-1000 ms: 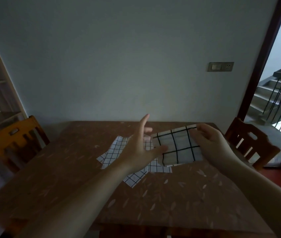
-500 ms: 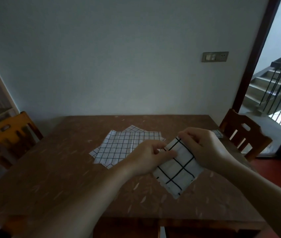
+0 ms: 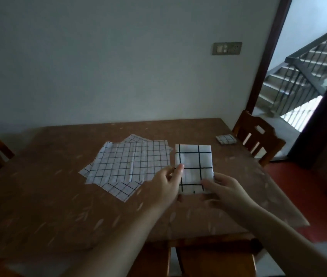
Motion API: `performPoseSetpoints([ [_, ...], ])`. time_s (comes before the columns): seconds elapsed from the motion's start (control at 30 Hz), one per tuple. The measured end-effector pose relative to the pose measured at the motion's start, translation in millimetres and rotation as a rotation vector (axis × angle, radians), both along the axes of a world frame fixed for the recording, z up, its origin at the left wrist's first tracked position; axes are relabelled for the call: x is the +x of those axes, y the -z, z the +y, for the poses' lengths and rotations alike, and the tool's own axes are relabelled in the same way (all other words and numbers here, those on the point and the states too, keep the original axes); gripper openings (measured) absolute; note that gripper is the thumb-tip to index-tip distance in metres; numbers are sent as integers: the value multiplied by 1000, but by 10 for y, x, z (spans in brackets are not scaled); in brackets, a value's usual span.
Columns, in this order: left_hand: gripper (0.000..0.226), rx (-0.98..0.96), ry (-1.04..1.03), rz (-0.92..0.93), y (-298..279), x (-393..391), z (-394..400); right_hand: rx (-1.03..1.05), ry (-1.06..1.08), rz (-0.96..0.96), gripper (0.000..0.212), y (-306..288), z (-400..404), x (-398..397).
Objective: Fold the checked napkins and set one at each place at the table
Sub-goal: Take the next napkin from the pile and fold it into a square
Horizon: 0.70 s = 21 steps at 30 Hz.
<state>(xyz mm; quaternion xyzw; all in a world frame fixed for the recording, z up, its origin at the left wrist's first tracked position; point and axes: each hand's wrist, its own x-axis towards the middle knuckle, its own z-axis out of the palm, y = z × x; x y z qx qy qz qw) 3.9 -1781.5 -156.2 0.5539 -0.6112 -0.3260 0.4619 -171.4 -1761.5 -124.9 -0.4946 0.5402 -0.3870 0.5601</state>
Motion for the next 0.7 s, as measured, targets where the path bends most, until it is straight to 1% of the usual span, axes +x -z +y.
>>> performPoseSetpoints([
  [0.03, 48, 35, 9, -97, 62, 6, 3, -7, 45, 27, 13, 63, -24, -39],
  [0.07, 49, 40, 0, -241, 130, 1, -3, -14, 88, 60, 13, 135, -43, -78],
  [0.1, 47, 16, -15, -352, 206, -24, -10, -17, 130, 104, 16, 216, -52, -115],
  [0.13, 42, 6, -24, -345, 293, -80, -15, -22, 168, 165, 22, 314, -60, -147],
  [0.17, 39, 27, -9, -263, 366, -162, -13, -31, 203, 228, 28, 415, -64, -173],
  [0.2, 36, 81, 23, -125, 438, -267, 0, -44, 233, 274, 34, 516, -73, -198],
  [0.23, 35, 155, 54, -21, 559, -368, -24, -55, 254, 297, 38, 616, -91, -221],
  [0.27, 35, 254, 76, 44, 646, -456, -31, -64, 268, 302, 40, 719, -107, -246],
  [0.3, 36, 346, 94, 88, 745, -537, -45, -73, 275, 303, 40, 825, -126, -276],
  [0.37, 51, 428, 100, 98, 966, -649, -91, -101, 265, 339, 39, 1058, -185, -377],
  [0.43, 65, 434, 63, 16, 1167, -718, -167, -118, 253, 397, 38, 1269, -262, -507],
  [0.47, 65, 445, 62, -52, 1233, -762, -204, -115, 245, 403, 38, 1369, -304, -575],
  [0.5, 59, 448, 90, -98, 1271, -811, -236, -104, 228, 410, 37, 1460, -353, -646],
  [0.57, 39, 467, 160, -213, 1400, -925, -292, -38, 152, 455, 37, 1624, -451, -787],
  [0.6, 37, 470, 171, -257, 1460, -982, -336, 2, 102, 487, 38, 1716, -511, -870],
  [0.7, 44, 476, 165, -394, 1797, -1197, -523, 80, -45, 642, 39, 2020, -731, -1137],
])
